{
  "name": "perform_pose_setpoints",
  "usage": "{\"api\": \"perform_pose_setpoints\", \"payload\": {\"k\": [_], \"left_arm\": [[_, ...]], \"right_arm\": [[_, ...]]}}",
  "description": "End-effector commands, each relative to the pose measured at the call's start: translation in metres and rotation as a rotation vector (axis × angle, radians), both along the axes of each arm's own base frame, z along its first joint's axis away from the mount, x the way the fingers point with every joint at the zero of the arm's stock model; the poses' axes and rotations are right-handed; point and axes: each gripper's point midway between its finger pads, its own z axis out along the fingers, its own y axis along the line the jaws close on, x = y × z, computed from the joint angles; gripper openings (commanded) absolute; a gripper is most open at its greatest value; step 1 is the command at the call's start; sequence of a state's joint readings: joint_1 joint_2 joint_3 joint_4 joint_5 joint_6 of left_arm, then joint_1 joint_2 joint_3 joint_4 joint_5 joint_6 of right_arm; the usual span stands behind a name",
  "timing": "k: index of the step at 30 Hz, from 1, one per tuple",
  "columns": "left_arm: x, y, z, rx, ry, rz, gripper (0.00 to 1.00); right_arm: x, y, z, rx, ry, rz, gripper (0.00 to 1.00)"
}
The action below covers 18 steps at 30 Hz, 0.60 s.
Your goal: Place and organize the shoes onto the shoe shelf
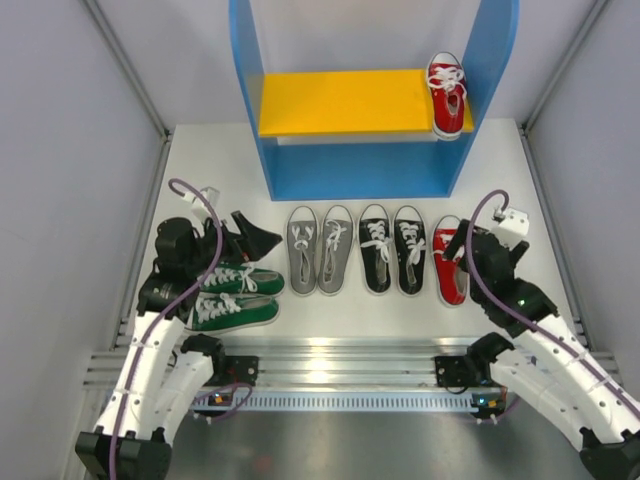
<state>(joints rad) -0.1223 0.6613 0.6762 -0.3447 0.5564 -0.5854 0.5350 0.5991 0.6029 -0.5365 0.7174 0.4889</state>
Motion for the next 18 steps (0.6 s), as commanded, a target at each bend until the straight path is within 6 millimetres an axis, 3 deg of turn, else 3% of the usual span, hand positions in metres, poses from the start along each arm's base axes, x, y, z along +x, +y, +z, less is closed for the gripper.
{"api": "perform_pose_setpoints", "payload": {"k": [1, 5, 9, 12, 18], "left_arm": [[0.001, -0.005, 0.017, -0.033, -0.046, -0.016, 0.99], [-0.001, -0.004, 0.015, -0.042, -0.045, -0.008, 0.99], [-0.006, -0.004, 0.018, -0.051, -0.057, -0.007, 0.99], [-0.006, -0.002, 0.019, -0.049, -0.068, 0.0, 0.99], [-0.002, -0.004, 0.014, -0.046, -0.044, -0.005, 0.99]], "right_arm": [[-0.007, -0.003, -0.009, 0.143, 0.002, -0.141, 0.91], [-0.007, 0.008, -0.041, 0.201, 0.07, -0.158, 0.92], [-0.021, 0.013, -0.086, 0.228, 0.186, -0.167, 0.93], [-0.03, 0.02, -0.107, 0.258, 0.215, -0.137, 0.91], [-0.033, 0.027, -0.109, 0.256, 0.212, -0.112, 0.89]]}}
